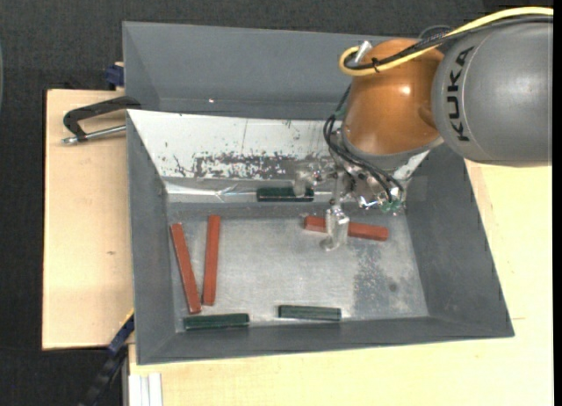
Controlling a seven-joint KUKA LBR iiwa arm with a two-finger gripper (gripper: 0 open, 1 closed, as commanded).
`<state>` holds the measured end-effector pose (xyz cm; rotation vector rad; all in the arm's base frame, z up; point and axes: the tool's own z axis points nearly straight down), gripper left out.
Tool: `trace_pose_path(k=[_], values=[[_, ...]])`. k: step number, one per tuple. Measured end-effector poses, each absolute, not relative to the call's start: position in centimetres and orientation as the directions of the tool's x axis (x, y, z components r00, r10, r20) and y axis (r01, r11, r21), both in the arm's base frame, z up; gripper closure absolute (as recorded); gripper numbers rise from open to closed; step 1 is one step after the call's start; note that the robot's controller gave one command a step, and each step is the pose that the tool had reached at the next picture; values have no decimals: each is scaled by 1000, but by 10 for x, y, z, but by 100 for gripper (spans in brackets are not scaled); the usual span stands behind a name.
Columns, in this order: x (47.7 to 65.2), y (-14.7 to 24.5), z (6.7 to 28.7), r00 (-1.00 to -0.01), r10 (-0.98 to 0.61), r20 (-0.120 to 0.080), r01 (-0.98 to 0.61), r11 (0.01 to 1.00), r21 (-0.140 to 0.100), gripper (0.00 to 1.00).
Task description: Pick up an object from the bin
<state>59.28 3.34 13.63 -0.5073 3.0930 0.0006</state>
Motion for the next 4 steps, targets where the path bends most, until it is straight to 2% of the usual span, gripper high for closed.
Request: trace_pose_path(k=[1, 2, 3, 4], values=[[576, -9, 119, -996, -87, -2, -87, 996, 1, 0], [586, -12, 85, -975, -222, -3, -222, 975, -1, 0], [588, -58, 80, -993, 121, -4, 121, 993, 1, 100], [588, -58, 80, -993, 121, -4, 121, 993, 1, 100]])
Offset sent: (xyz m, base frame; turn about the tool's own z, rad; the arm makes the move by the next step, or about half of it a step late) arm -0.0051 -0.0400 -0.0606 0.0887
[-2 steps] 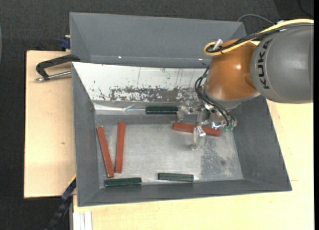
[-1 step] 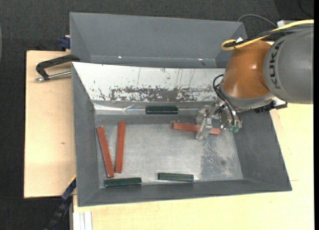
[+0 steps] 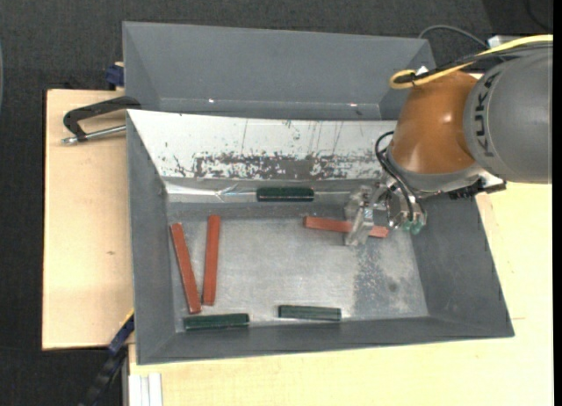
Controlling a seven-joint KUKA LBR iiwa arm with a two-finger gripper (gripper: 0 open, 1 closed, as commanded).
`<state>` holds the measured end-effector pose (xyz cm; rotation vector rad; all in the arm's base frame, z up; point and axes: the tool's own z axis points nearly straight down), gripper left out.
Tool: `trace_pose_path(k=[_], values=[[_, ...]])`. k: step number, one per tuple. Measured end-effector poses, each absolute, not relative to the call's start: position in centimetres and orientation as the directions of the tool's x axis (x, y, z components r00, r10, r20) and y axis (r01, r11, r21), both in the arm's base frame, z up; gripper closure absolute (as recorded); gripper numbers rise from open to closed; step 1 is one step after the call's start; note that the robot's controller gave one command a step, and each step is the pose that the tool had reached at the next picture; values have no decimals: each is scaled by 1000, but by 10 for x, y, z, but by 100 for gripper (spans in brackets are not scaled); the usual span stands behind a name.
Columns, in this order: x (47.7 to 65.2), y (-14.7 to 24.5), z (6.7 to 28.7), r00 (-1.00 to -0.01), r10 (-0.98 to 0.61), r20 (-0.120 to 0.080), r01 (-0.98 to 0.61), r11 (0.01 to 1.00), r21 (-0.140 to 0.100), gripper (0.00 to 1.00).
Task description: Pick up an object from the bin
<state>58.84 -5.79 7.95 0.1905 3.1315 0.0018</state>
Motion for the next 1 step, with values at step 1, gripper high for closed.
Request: trace_pose_path(k=[1], values=[[578, -108, 197, -998, 69, -5, 69, 998, 1, 100]])
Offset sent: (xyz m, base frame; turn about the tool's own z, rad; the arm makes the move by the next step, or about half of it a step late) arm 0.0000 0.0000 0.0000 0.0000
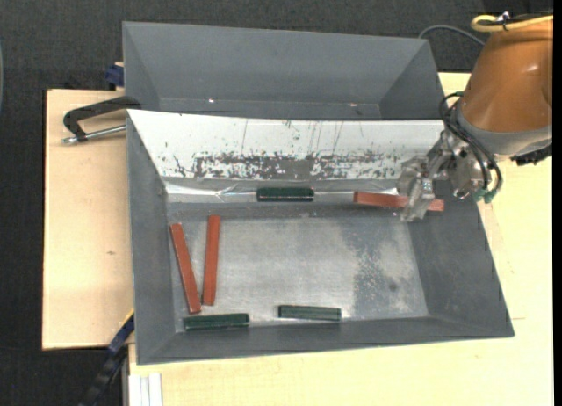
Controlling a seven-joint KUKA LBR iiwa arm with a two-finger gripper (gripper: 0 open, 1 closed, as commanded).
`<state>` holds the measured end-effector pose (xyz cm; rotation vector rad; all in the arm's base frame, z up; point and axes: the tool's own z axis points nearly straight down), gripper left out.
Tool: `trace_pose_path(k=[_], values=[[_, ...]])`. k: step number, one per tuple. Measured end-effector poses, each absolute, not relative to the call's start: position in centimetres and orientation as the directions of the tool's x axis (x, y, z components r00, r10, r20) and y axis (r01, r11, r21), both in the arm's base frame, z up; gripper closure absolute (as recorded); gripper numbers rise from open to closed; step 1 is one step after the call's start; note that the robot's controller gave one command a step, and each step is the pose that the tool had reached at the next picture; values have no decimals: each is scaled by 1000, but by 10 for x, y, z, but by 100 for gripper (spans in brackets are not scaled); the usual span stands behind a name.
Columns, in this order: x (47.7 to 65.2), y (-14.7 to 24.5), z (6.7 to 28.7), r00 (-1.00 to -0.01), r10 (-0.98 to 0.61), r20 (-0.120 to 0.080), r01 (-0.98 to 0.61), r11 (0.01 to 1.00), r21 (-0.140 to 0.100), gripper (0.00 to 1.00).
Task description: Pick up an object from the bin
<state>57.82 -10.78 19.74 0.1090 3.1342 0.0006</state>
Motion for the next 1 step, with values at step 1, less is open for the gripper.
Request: trace_pose_path(k=[1], values=[[578, -108, 197, -998, 69, -5, 69, 998, 1, 100]])
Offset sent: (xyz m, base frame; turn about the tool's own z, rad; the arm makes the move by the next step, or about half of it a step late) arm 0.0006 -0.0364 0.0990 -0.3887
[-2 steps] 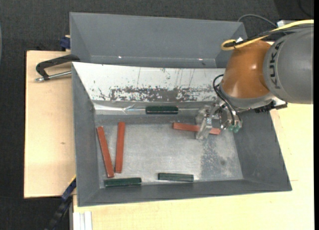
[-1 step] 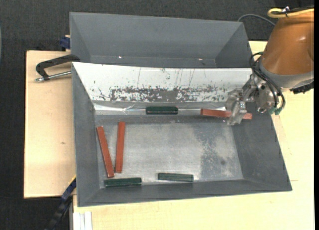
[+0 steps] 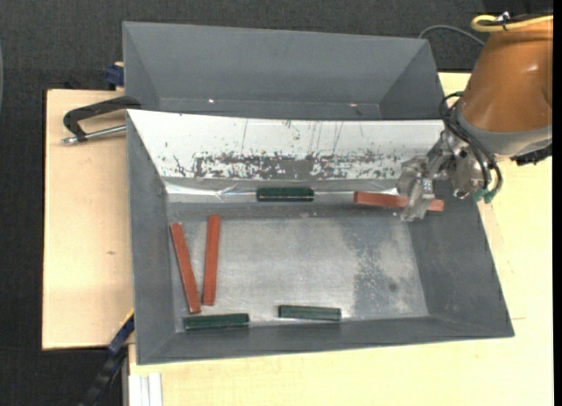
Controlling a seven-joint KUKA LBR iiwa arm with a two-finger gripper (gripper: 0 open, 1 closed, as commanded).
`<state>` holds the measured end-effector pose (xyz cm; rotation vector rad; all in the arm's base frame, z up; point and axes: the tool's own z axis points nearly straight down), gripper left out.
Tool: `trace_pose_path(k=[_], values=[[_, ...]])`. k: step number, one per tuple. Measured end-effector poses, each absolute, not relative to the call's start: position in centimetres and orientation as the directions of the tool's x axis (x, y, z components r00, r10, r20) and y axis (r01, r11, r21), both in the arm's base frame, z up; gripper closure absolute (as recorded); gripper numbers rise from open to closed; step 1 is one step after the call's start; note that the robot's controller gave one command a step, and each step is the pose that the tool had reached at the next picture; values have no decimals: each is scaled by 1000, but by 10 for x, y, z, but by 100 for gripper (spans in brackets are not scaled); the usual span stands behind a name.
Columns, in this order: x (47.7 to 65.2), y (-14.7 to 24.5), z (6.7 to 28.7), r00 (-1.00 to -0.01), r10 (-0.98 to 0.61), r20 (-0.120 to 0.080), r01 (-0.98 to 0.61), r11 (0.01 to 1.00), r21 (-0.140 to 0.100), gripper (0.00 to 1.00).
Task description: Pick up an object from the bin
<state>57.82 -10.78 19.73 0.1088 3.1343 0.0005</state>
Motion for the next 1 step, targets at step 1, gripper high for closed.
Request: trace_pose_path(k=[1], values=[[578, -112, 212, -1000, -3, 0, -3, 1000, 2, 100]])
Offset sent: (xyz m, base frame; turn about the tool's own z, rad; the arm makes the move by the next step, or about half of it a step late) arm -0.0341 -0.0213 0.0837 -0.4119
